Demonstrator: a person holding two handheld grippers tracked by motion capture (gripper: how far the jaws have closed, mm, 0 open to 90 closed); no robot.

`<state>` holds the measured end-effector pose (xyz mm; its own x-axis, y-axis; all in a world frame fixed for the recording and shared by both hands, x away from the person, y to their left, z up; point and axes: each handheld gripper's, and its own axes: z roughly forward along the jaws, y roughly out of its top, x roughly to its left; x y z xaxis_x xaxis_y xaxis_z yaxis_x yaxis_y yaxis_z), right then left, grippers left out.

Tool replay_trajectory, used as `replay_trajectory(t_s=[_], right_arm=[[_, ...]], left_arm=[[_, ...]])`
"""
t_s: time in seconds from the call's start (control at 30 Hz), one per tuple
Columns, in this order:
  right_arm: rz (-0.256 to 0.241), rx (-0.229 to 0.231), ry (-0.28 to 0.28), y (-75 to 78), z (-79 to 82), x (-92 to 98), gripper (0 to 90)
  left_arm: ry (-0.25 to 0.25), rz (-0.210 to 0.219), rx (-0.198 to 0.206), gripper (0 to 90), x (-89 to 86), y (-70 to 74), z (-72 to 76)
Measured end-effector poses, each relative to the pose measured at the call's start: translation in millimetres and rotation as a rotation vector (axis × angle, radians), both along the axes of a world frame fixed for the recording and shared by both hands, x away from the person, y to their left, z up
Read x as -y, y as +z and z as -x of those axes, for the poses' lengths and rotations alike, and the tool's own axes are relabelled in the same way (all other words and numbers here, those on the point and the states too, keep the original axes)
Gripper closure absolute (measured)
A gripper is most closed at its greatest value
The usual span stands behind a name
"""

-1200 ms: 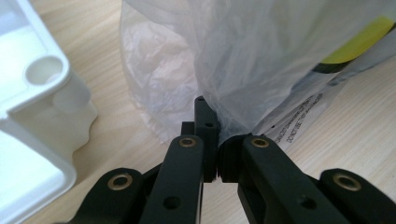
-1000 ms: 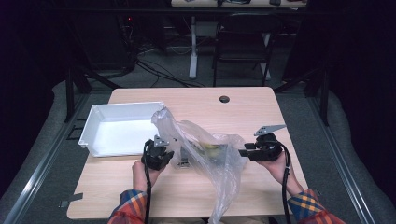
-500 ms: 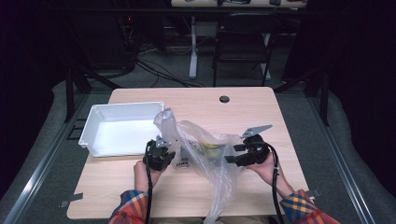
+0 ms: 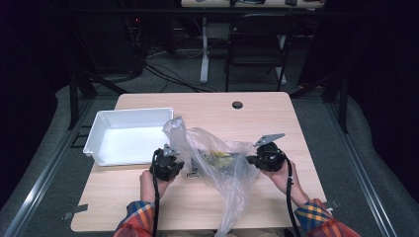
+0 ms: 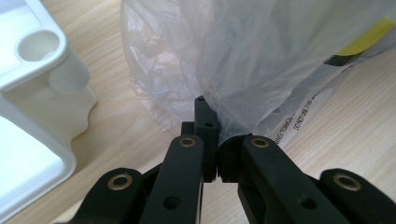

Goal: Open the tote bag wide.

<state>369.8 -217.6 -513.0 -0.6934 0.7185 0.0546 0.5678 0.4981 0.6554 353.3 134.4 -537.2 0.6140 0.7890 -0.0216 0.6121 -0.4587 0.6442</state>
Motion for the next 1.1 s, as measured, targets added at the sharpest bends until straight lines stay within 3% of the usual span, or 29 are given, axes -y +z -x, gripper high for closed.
replay_trajectory(t_s=[0.13,0.17,0.2,0.23,0.27,0.3,0.33,0.37,0.43,0.5,0.53,0.6,0.67,0.73,0.77,0.8,0.83,0.87,0.9,1.03,1.07,1.1], right_arm=[[-0.027,0.002,-0.027,1.4,-2.5,7.3,90.0],[-0.045,0.0,-0.033,3.0,-2.8,9.5,81.3],[-0.118,-0.021,-0.021,9.5,-1.9,12.5,58.5],[-0.126,-0.023,-0.015,12.8,-0.9,12.5,50.0],[-0.148,-0.014,-0.006,16.8,1.3,11.3,41.8],[-0.148,-0.014,-0.006,16.8,1.3,11.3,41.8],[-0.175,-0.006,0.028,23.4,6.2,4.6,28.9],[-0.175,-0.006,0.028,23.4,6.2,4.6,28.9],[-0.154,-0.013,0.062,23.5,9.7,-9.8,15.1],[-0.114,-0.017,0.074,18.8,9.0,-18.8,16.4],[-0.084,-0.019,0.074,14.9,8.0,-23.9,22.3],[-0.048,-0.022,0.066,10.3,5.9,-28.2,40.7],[-0.02,-0.026,0.06,6.0,3.8,-29.6,59.3],[-0.015,-0.025,0.055,2.5,1.8,-28.4,72.4],[-0.015,-0.028,0.054,1.2,1.1,-27.8,78.3],[-0.013,-0.028,0.051,0.4,0.9,-26.8,83.8],[-0.008,-0.027,0.049,0.2,0.9,-26.5,87.6],[-0.007,-0.029,0.048,0.1,0.8,-26.0,90.0],[-0.006,-0.02,0.051,-0.2,0.3,-25.1,90.0],[-0.016,-0.014,0.041,0.1,-0.6,-22.9,88.7],[-0.041,-0.013,0.037,1.3,-0.6,-21.3,77.6],[-0.078,-0.022,0.038,4.4,-1.2,-19.8,54.3]], left_arm=[[0.002,-0.001,-0.001,89.0,-0.7,-0.2,-0.1],[-0.001,0.002,-0.001,89.0,-0.5,-0.2,-0.1],[0.0,0.005,0.011,88.2,-0.1,-0.2,0.1],[-0.004,0.004,0.011,87.7,0.2,0.2,0.2],[-0.006,0.001,0.014,87.1,0.4,0.6,0.3],[-0.006,0.001,0.014,86.2,0.4,0.6,0.3],[-0.02,0.008,0.003,85.4,1.6,1.3,0.8],[-0.02,0.008,0.003,84.2,1.6,1.3,0.8],[-0.025,-0.003,0.016,81.6,3.3,1.4,1.3],[-0.034,0.002,0.009,80.4,4.0,1.9,1.9],[-0.043,0.002,0.014,79.4,3.7,2.8,2.2],[-0.055,-0.003,0.011,78.5,2.4,3.8,2.3],[-0.026,0.041,0.021,78.0,4.5,2.0,3.3],[-0.006,0.065,0.025,78.1,6.4,0.4,4.1],[-0.022,0.042,0.028,78.3,4.6,1.3,3.4],[-0.018,0.063,0.013,78.4,5.8,1.3,4.2],[-0.06,0.004,0.01,78.6,2.2,3.7,2.8],[-0.06,0.004,0.01,79.3,2.2,3.7,2.8],[-0.029,0.041,0.02,79.6,6.0,1.8,4.1],[-0.03,0.05,0.019,80.7,5.9,1.6,3.9],[-0.059,0.01,0.014,80.7,3.0,3.2,2.6],[-0.044,0.023,0.02,80.8,4.7,1.9,3.0]])
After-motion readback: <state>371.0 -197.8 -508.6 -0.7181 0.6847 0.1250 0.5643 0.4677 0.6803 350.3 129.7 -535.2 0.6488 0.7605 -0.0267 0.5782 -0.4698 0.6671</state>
